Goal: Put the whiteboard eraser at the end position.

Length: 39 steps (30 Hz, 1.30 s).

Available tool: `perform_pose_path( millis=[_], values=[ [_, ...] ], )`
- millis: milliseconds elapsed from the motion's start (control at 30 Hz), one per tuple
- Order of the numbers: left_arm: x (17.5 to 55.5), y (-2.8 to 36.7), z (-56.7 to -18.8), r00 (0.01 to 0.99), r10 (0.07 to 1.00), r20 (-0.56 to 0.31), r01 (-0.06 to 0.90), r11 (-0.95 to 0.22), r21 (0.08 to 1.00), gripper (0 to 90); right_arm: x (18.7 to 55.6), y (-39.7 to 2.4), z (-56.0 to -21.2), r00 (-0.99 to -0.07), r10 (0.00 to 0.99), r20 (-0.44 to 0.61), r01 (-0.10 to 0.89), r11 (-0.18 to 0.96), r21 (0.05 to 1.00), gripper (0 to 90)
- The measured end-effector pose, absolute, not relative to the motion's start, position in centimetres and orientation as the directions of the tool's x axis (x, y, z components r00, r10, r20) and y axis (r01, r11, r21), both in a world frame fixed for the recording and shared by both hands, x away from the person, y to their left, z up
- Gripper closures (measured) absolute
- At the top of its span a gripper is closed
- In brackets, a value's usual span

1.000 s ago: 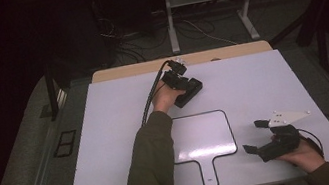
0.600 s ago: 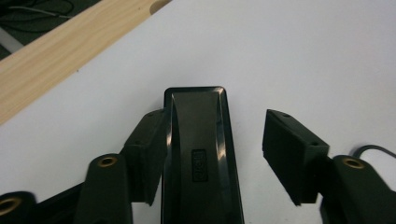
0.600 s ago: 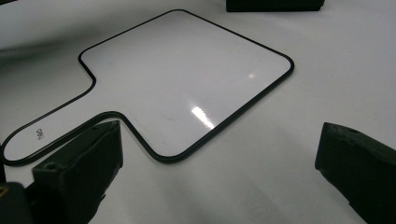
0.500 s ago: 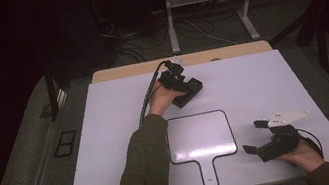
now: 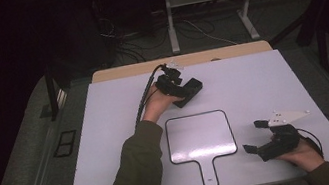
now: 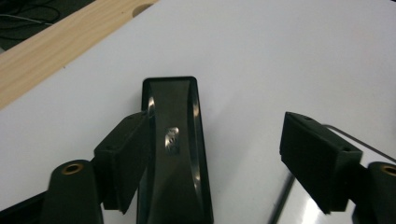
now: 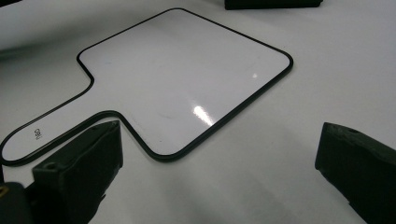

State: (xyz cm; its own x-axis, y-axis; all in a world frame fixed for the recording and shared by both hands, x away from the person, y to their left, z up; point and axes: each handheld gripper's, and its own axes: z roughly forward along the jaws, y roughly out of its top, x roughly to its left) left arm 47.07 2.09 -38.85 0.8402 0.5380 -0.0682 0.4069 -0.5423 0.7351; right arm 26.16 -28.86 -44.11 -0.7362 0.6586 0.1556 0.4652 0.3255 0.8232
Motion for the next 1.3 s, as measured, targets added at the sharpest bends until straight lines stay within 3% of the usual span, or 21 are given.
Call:
perform_pose_path(
  millis=[500,1300],
  values=[
    [42.8,4.1,-39.4,0.859,0.511,-0.034,0.369,-0.57,0.734,15.6,26.2,-28.6,-44.3,-0.741,0.651,0.164,0.473,0.332,0.816,0.0],
    [35.4,9.1,-40.5,0.825,0.566,-0.01,0.339,-0.481,0.809,0.0,26.0,-28.4,-44.2,-0.74,0.655,0.154,0.467,0.336,0.818,0.0]
  ],
)
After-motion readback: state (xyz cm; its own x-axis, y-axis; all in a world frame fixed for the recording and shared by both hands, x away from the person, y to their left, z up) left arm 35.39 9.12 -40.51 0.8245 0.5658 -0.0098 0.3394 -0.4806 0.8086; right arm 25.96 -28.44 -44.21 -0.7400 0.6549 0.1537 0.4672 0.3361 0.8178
